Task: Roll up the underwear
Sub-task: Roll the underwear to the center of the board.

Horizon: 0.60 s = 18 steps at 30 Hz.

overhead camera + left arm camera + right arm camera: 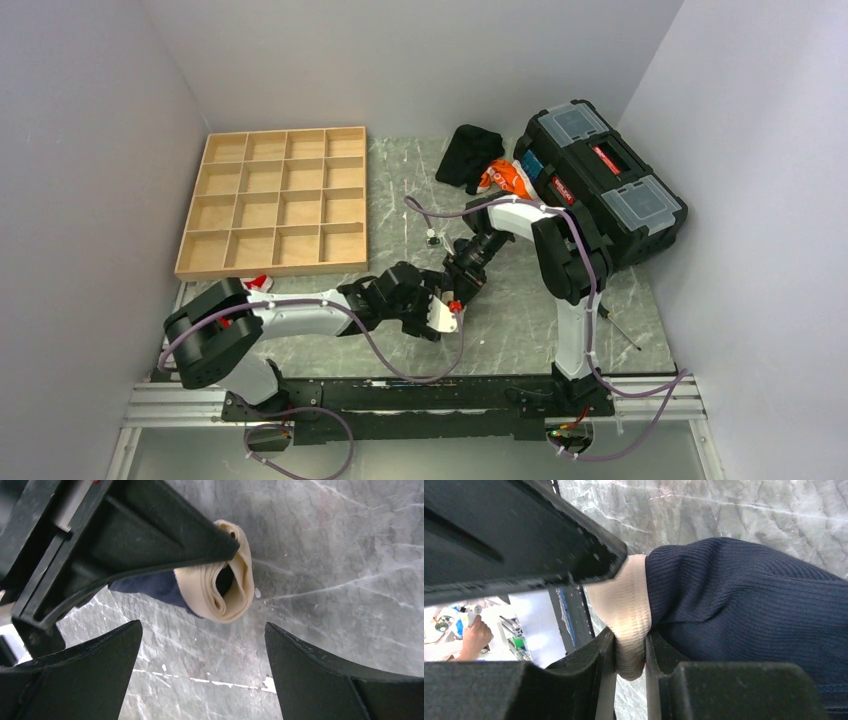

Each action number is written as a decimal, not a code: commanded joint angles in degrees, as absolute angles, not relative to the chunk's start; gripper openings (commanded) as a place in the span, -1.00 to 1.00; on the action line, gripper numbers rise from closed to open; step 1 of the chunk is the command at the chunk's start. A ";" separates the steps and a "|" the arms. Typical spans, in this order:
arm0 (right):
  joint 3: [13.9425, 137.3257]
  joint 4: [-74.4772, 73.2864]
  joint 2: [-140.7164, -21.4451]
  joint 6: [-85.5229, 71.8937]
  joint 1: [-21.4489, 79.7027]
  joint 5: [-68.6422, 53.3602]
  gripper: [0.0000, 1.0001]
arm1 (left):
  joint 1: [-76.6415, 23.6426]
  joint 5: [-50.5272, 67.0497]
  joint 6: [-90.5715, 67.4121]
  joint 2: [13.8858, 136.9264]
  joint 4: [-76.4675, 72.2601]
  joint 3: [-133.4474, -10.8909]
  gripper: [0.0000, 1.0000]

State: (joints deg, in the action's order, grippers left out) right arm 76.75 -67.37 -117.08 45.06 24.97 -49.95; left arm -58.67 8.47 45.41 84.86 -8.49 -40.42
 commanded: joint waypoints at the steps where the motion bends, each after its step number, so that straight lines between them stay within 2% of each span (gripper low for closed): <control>1: 78.88 -69.44 -117.92 47.48 24.75 -52.79 -0.85 | -61.00 5.67 47.91 87.58 -15.23 -42.05 0.99; 8: 78.67 -69.53 -118.26 47.65 24.79 -52.99 -0.85 | -64.00 3.90 48.21 90.48 -16.57 -42.42 0.92; 18: 78.10 -69.16 -117.91 47.46 24.74 -52.91 -0.85 | -65.21 0.43 45.62 93.61 -16.01 -44.70 0.39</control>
State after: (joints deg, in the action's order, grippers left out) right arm 77.21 -68.07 -118.04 45.50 24.93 -50.28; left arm -64.66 2.42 46.78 92.40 -14.17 -42.24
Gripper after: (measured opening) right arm 0.244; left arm 0.731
